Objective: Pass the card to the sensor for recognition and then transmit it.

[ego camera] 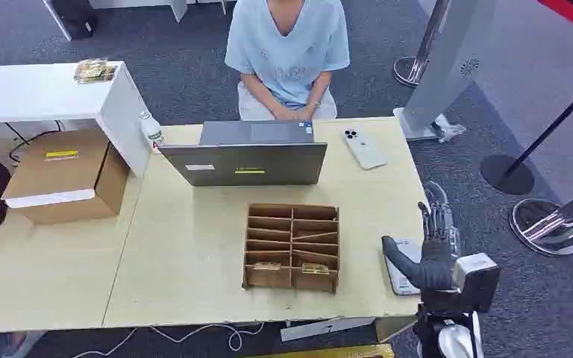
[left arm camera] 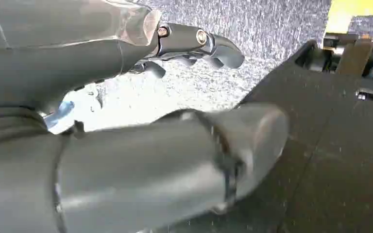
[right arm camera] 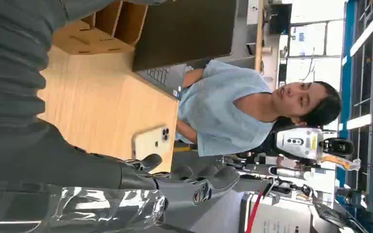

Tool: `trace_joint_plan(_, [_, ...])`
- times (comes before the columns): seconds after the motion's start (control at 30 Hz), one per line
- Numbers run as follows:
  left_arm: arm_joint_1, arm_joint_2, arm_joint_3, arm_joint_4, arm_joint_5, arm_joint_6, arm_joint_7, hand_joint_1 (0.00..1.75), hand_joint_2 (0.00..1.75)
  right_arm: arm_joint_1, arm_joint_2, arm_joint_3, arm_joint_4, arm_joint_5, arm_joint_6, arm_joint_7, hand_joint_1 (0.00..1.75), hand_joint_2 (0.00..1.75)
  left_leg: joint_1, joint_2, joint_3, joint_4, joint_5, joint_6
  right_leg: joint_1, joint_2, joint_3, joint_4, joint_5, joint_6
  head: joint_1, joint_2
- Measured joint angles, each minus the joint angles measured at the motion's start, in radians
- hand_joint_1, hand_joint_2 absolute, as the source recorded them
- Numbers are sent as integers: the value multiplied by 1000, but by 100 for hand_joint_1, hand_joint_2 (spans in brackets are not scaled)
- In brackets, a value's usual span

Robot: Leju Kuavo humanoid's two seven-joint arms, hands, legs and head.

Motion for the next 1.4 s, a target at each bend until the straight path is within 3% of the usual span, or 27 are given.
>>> trace_joint_plan(0.27, [-2,0,-4,0,0,3,-4,0,0,-1,0,1,0,23,8,-5,0,175,0,0,0,0,0,0,0,0,0,0,0,0,0,0])
trace_joint_plan(0.4, [-2,-1,-9,0,0,4,3,0,0,-29,0,15,-12,138,-38,-26,0,175,0,0,0,0,0,0,0,0,0,0,0,0,0,0])
trace_joint_plan(0.53, [-3,-2,-12,0,0,9,5,0,0,-71,0,39,-42,376,-242,-28,0,175,0,0,0,0,0,0,0,0,0,0,0,0,0,0])
trace_joint_plan(0.67, [-9,-3,-18,0,0,1,4,0,0,-127,0,81,-61,749,-481,2,0,175,0,1,0,0,0,0,0,1,0,1,1,0,0,0])
trace_joint_plan(0.73, [-16,-6,-28,0,0,-2,4,0,0,-176,-2,114,-61,893,-550,56,0,175,0,1,1,0,0,0,0,2,0,1,1,0,0,0])
trace_joint_plan(0.8, [-18,-8,-32,0,0,-7,2,0,0,-214,-2,134,-61,997,-562,73,0,175,0,1,1,0,0,0,0,2,0,1,1,0,0,0])
trace_joint_plan(0.87, [-18,-8,-35,0,0,-9,1,0,0,-252,1,134,-64,1107,-565,62,0,175,0,1,1,0,0,0,0,2,0,1,1,0,0,0])
trace_joint_plan(1.0, [-18,-11,-39,0,0,-9,-4,0,0,-308,8,137,-61,1190,-566,81,0,175,0,1,0,0,0,0,0,1,1,1,1,0,0,0])
trace_joint_plan(1.03, [-18,-10,-39,0,0,-8,-7,0,0,-328,8,141,-55,1229,-567,107,0,175,0,1,0,0,0,0,0,2,0,1,1,0,0,0])
trace_joint_plan(1.1, [-20,-11,-45,0,0,-5,-7,0,0,-419,6,167,-1,1330,-540,232,0,175,0,4,1,0,0,0,0,5,0,1,2,-1,0,0])
trace_joint_plan(1.17, [-22,-12,-51,0,0,-7,-9,0,0,-535,-3,206,81,1390,-415,375,0,175,0,4,1,0,2,0,0,5,0,1,4,-1,0,0])
trace_joint_plan(1.23, [-22,-13,-53,0,0,-10,-9,0,0,-671,-13,246,193,1413,-293,455,0,175,0,4,0,0,4,0,0,5,-1,1,5,-1,0,0])
trace_joint_plan(1.4, [-21,-12,-56,0,0,-15,-10,0,0,-940,-12,306,452,1414,-133,518,0,175,0,0,-1,0,6,0,0,1,-1,1,6,-1,1,0])
